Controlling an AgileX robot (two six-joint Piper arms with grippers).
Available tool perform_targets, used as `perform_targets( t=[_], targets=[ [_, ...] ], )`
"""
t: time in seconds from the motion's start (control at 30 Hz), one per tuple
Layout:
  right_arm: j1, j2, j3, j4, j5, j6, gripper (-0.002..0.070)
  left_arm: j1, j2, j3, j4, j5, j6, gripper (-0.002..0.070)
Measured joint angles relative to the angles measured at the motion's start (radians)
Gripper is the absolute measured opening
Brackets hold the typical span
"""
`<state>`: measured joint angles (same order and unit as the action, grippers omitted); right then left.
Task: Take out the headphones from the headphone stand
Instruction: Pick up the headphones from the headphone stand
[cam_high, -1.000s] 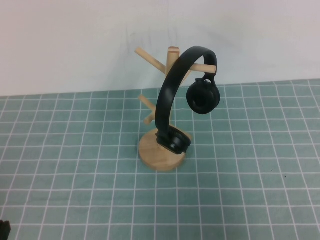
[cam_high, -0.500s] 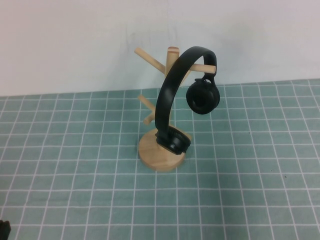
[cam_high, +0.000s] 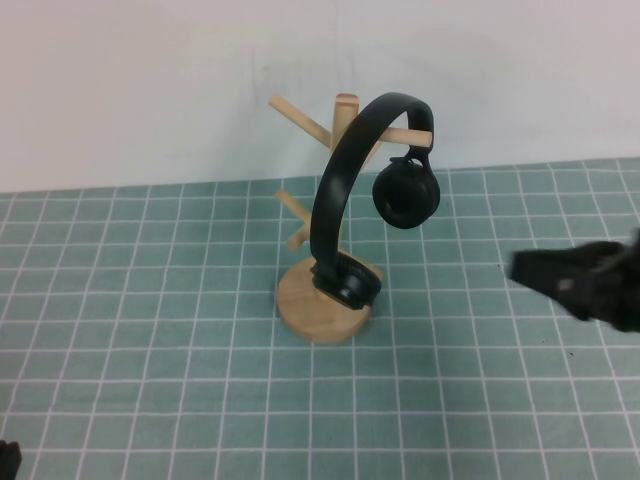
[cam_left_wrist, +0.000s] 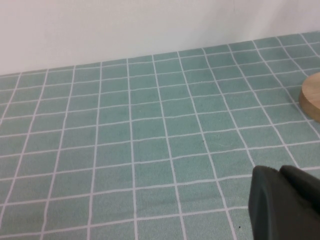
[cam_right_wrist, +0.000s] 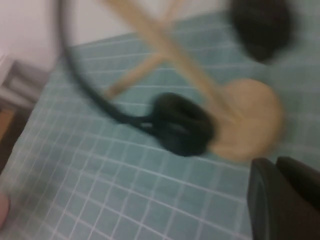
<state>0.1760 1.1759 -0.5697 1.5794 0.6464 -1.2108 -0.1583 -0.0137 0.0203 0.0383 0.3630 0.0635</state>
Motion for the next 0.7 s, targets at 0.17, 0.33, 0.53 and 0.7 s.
perform_targets(
  t=[0.17, 0.33, 0.53, 0.7],
  targets=[
    [0.192, 0.078, -0.091, 0.099, -0.069, -0.196, 0.0136, 0.000, 0.000, 0.000, 0.000, 0.000, 0.000, -0.0006],
    [0.322, 0.170, -0.244, 0.117, -0.138, -0.225, 0.0403, 0.000, 0.000, 0.000, 0.000, 0.000, 0.000, -0.0006],
    [0.332, 0.301, -0.381, 0.121, -0.143, -0.183, 0.0434, 0.000, 0.000, 0.000, 0.000, 0.000, 0.000, -0.0006],
    [0.332, 0.383, -0.463, 0.121, -0.134, -0.177, 0.0432, 0.000, 0.000, 0.000, 0.000, 0.000, 0.000, -0.0006]
  ],
)
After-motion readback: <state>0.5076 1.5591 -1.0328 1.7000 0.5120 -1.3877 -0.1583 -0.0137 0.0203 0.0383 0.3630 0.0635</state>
